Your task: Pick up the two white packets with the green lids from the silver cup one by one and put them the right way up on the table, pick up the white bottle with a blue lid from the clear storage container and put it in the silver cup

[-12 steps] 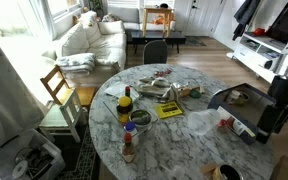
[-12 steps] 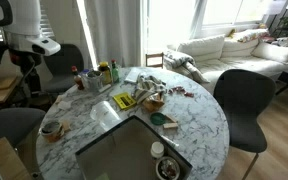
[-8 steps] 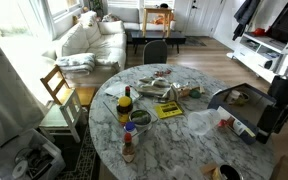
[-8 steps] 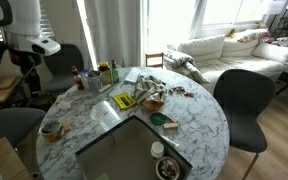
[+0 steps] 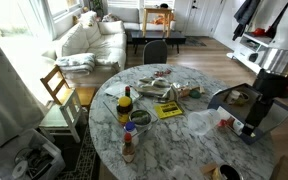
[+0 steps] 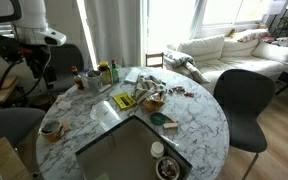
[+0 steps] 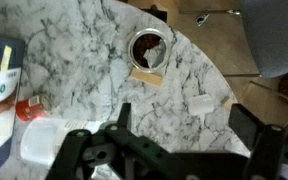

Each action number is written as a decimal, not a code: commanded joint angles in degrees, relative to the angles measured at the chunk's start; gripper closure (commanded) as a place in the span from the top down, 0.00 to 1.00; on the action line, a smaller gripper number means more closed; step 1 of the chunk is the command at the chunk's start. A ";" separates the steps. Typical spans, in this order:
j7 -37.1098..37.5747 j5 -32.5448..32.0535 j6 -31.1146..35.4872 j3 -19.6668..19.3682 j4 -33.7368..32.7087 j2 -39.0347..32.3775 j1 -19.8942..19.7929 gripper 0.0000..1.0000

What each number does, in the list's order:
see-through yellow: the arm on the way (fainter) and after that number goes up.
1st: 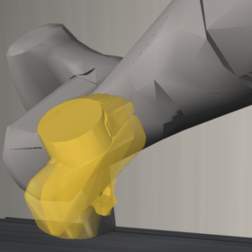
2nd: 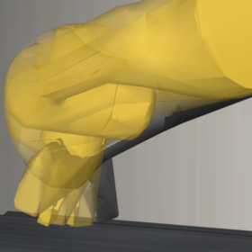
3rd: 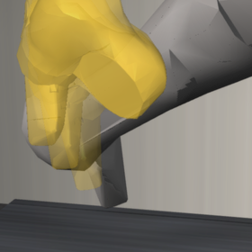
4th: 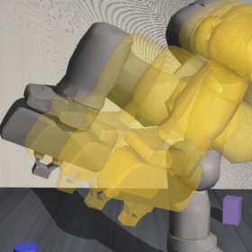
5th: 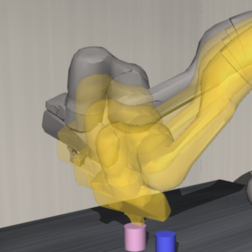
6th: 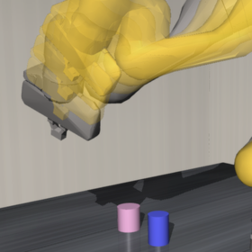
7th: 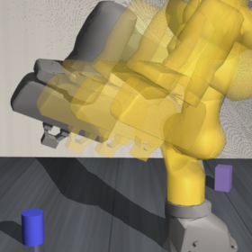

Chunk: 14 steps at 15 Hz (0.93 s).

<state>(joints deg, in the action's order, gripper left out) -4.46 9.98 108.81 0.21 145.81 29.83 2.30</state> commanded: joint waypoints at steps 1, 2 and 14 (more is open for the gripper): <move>-7.22 -1.77 4.15 1.01 -8.96 -12.46 3.08 1.00; -9.11 -2.37 5.12 1.42 -11.54 -15.82 3.67 1.00; -19.57 -8.49 12.58 5.92 -26.53 -32.76 4.73 1.00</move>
<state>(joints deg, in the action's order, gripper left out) -24.09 1.52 121.50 5.55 119.37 -2.91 7.57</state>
